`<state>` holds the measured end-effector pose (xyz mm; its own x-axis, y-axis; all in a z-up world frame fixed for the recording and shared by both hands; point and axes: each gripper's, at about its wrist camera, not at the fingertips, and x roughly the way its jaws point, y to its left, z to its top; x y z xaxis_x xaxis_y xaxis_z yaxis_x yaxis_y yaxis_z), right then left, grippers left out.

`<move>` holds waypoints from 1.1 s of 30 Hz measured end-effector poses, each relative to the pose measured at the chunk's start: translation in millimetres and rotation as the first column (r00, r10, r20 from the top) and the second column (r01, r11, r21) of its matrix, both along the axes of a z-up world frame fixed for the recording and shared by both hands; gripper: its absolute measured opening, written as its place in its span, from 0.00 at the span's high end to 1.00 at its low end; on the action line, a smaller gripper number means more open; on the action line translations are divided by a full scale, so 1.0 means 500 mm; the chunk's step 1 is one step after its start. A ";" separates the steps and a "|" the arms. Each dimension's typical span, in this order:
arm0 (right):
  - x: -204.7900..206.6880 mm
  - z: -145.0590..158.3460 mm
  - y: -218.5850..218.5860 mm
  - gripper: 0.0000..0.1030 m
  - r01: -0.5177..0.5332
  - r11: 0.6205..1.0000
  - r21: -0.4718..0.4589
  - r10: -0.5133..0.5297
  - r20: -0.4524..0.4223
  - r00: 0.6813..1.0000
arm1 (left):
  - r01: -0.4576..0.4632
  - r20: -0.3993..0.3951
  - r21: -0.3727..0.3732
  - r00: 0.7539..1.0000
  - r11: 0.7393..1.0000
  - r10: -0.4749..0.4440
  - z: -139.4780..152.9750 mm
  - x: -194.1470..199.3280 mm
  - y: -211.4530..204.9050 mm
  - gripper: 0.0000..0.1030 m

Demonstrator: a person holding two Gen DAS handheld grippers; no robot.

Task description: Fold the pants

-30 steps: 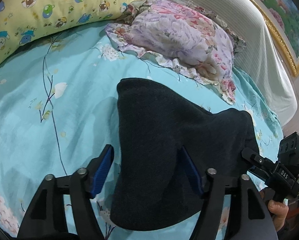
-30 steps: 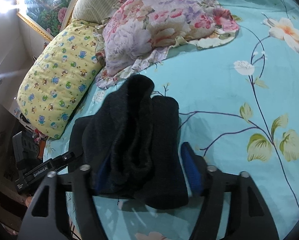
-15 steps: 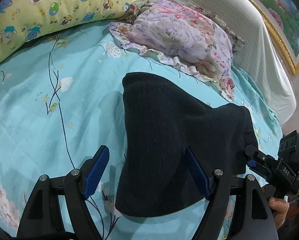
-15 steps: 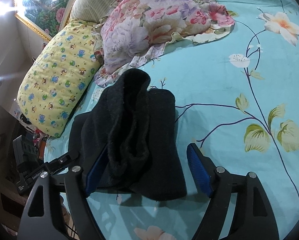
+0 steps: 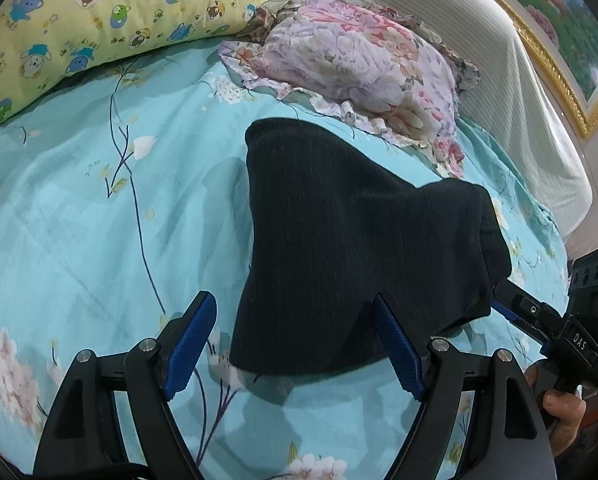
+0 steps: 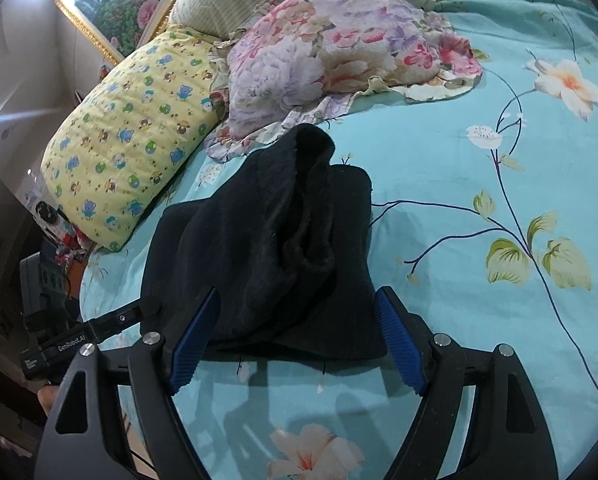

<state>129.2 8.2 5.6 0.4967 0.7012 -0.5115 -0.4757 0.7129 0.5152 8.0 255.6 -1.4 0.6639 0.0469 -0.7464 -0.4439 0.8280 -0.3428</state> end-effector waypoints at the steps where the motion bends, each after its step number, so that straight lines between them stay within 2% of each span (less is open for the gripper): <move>1: -0.004 0.000 0.000 0.21 -0.002 1.000 -0.001 0.002 0.007 1.000 | -0.002 0.001 0.006 1.000 1.000 0.002 0.000 -0.004 -0.004 0.22; 9: -0.032 -0.002 -0.001 0.17 0.003 1.000 -0.026 -0.002 0.058 0.998 | 0.009 -0.002 0.053 1.000 0.999 -0.009 -0.001 -0.021 -0.041 0.21; 13: -0.053 0.000 0.010 0.14 0.008 0.996 -0.088 0.002 0.114 0.994 | 0.010 -0.008 0.074 1.000 0.997 -0.009 -0.002 -0.028 -0.053 0.21; 21: -0.114 0.005 0.035 0.09 0.017 0.981 -0.192 0.039 0.281 0.959 | -0.048 0.000 0.158 0.999 0.986 0.049 -0.002 -0.060 -0.069 0.21; 25: -0.136 0.001 0.041 0.06 0.029 0.975 -0.219 0.048 0.339 0.940 | -0.046 -0.004 0.200 0.999 0.979 0.048 -0.009 -0.069 -0.085 0.21; 29: -0.140 -0.010 0.045 0.05 0.026 0.974 -0.224 0.051 0.333 0.942 | -0.033 -0.027 0.237 0.999 0.971 0.041 -0.023 -0.072 -0.105 0.21; 33: -0.142 -0.024 0.047 0.05 0.033 0.973 -0.228 0.043 0.324 0.945 | -0.030 -0.046 0.234 0.998 0.972 0.042 -0.036 -0.067 -0.112 0.21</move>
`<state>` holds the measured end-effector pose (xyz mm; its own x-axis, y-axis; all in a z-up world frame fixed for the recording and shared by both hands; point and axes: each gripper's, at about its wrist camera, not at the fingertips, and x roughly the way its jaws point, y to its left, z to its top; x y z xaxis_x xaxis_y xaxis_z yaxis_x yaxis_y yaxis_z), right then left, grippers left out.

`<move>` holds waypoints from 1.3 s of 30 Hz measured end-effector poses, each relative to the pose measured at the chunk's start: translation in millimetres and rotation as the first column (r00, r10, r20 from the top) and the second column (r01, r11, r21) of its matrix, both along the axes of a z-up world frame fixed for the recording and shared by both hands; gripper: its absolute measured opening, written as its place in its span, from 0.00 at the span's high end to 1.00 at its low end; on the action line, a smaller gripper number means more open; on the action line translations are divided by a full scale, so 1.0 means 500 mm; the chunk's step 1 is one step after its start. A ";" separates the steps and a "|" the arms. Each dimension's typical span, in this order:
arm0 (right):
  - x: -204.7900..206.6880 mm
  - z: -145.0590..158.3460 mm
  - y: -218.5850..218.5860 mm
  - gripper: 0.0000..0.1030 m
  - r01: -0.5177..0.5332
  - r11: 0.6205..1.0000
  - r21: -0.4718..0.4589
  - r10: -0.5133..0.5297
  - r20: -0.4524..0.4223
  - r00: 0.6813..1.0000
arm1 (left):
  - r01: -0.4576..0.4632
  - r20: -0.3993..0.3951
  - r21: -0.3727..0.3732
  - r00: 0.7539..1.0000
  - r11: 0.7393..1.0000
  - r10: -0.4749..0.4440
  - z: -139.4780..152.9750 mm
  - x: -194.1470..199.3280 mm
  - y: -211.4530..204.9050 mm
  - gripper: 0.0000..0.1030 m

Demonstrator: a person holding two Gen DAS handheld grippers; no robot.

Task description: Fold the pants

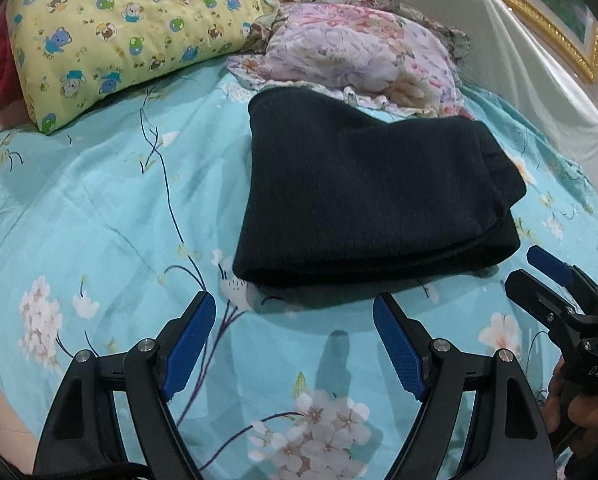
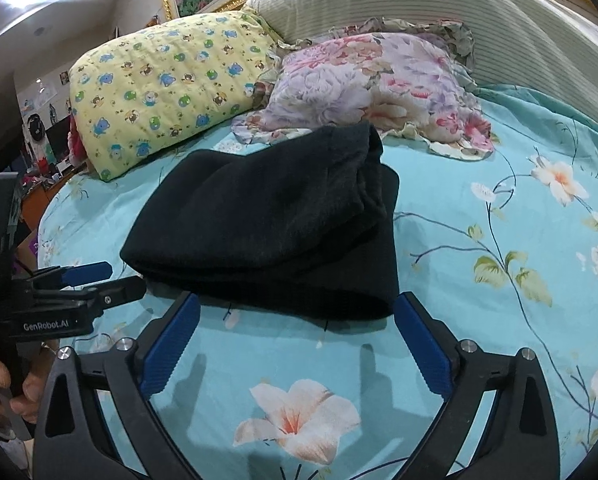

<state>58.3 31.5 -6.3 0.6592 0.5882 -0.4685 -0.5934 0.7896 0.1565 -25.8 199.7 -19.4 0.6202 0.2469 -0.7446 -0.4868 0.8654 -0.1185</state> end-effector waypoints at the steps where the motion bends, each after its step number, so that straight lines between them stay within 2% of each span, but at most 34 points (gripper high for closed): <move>1: 0.000 -0.003 -0.001 0.05 0.004 1.000 0.002 -0.004 -0.002 1.000 | -0.002 -0.001 -0.001 1.000 1.000 0.002 -0.001 0.002 0.000 0.21; 11: -0.004 -0.005 -0.005 0.05 0.009 0.999 0.048 -0.011 0.040 0.999 | -0.036 0.010 0.049 0.999 0.998 0.036 -0.001 0.008 -0.003 0.18; 18: -0.003 -0.003 0.011 0.05 -0.001 0.999 0.040 -0.001 0.054 0.999 | -0.018 0.012 0.085 1.000 0.996 0.017 0.003 0.016 -0.017 0.16; 39: 0.001 -0.001 0.020 0.04 -0.009 0.999 0.042 0.006 0.059 0.998 | 0.001 0.015 0.090 1.000 0.996 -0.002 0.007 0.027 -0.018 0.16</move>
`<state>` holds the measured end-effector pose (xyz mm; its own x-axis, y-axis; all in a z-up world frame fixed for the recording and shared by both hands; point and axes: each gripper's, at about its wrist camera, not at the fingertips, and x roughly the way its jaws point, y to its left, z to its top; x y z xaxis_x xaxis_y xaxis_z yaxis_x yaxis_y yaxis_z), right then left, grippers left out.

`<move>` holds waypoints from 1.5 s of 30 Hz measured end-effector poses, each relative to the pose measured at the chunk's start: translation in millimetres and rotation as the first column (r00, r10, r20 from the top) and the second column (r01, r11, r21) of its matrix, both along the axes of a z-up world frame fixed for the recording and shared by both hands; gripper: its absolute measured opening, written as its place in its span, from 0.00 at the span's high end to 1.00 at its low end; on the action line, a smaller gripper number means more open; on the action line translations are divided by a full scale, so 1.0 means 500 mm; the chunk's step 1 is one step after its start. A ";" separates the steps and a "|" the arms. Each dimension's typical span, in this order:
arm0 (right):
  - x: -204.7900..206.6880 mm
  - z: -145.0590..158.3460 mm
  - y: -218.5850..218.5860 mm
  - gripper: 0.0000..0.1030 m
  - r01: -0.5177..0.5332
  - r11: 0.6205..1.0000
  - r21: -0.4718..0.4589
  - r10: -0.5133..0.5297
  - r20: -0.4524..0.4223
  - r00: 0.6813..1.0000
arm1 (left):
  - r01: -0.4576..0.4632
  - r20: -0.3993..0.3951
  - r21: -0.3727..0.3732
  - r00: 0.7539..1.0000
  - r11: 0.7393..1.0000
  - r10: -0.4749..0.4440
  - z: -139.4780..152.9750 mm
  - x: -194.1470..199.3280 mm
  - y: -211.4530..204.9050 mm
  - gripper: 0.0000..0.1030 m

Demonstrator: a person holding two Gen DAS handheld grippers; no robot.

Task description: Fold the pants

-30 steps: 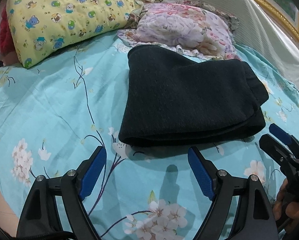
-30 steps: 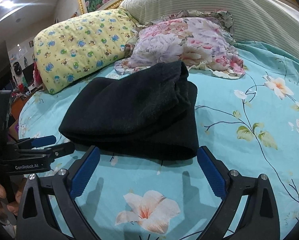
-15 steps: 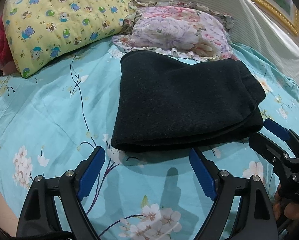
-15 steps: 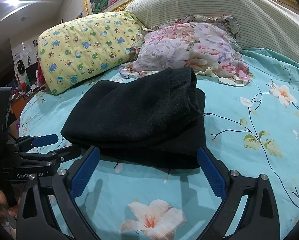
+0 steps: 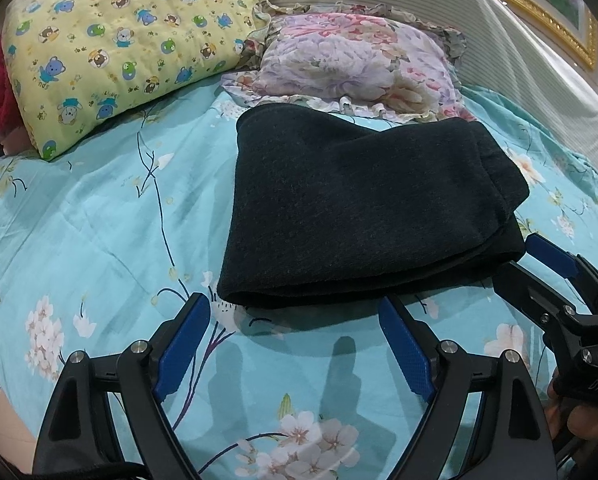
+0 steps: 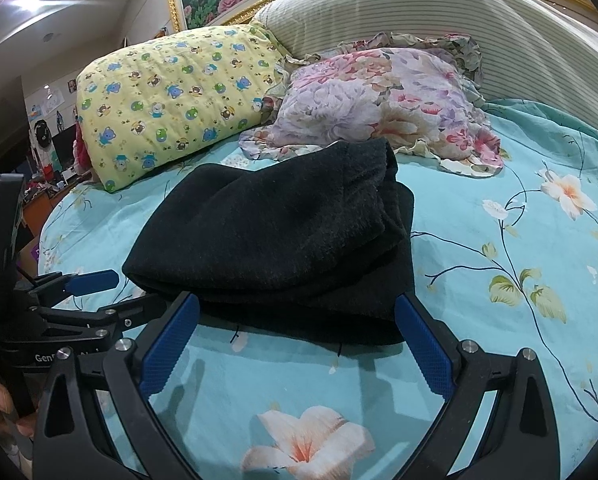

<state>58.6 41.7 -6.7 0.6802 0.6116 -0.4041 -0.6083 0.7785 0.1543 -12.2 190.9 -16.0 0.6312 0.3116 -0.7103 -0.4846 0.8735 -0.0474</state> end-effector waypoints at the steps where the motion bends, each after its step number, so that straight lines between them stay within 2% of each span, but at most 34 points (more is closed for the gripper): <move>1: 0.001 0.000 0.001 0.04 -0.001 1.000 0.000 0.001 0.000 1.000 | 0.000 0.001 -0.001 1.000 1.000 0.000 0.000 0.000 0.001 0.16; 26: 0.009 0.003 0.002 0.04 0.008 1.000 0.005 -0.008 -0.006 1.000 | 0.009 0.001 0.000 1.000 1.000 -0.009 0.000 0.004 0.002 0.15; 45: 0.014 0.017 -0.025 0.04 0.040 0.999 0.020 -0.040 0.007 0.999 | 0.007 0.054 0.001 0.999 1.000 -0.007 0.031 0.001 0.004 0.15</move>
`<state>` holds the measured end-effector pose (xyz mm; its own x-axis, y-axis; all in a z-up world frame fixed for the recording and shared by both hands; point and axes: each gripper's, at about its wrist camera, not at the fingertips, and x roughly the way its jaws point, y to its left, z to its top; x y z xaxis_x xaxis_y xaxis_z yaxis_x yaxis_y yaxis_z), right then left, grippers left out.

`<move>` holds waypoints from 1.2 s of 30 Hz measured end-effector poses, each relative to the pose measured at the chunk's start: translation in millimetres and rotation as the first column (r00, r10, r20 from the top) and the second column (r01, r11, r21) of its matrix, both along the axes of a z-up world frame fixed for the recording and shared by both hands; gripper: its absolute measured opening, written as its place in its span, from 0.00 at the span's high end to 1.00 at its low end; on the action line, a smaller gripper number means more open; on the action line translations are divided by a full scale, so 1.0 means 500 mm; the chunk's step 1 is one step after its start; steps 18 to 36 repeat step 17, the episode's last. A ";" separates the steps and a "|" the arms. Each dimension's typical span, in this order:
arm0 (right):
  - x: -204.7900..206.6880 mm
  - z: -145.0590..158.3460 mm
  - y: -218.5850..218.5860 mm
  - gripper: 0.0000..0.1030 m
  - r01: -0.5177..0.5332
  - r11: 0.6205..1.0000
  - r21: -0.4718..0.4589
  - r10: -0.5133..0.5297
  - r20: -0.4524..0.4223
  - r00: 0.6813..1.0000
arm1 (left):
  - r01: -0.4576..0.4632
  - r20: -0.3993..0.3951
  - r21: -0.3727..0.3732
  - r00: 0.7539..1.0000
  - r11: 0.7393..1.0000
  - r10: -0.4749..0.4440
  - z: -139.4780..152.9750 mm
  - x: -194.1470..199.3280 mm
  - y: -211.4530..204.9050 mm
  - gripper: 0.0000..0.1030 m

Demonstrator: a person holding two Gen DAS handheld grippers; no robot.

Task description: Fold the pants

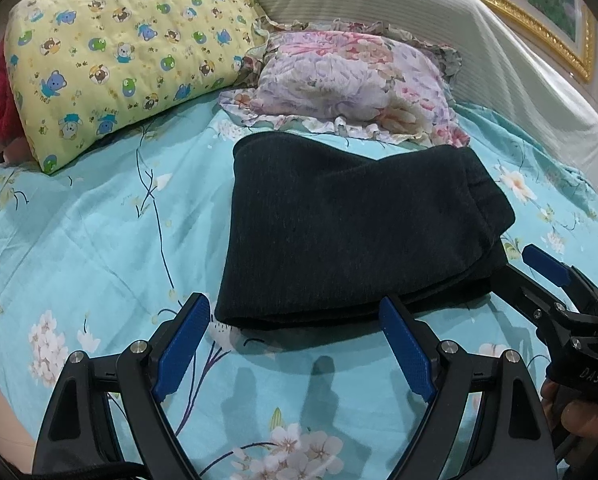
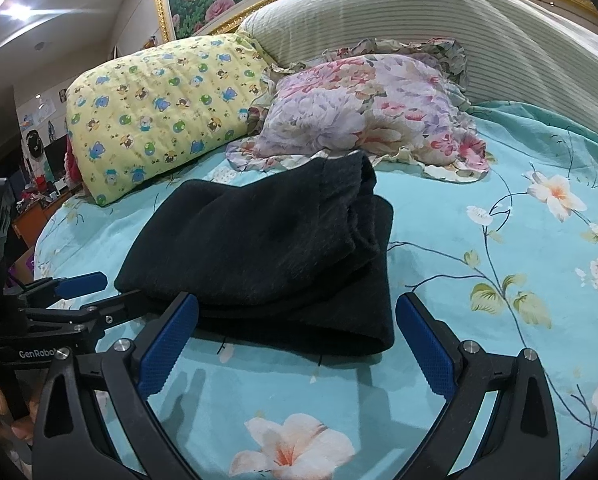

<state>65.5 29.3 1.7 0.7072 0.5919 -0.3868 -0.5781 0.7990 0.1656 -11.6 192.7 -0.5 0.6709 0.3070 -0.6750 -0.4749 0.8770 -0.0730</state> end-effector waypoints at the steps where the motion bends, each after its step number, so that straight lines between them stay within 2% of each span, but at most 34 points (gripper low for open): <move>1: 0.001 0.002 -0.002 0.04 0.004 1.000 0.002 -0.004 0.002 1.000 | -0.002 0.002 0.001 1.000 1.000 0.002 0.002 0.002 0.001 0.15; 12: 0.020 0.011 -0.008 0.04 0.012 1.000 0.017 -0.012 -0.010 1.000 | -0.014 0.009 0.003 1.000 1.000 0.014 0.019 0.022 0.013 0.15; 36: 0.027 0.017 -0.007 0.04 0.012 1.000 0.019 -0.012 -0.011 1.000 | -0.014 -0.002 -0.001 1.000 1.000 0.014 0.017 0.031 0.014 0.15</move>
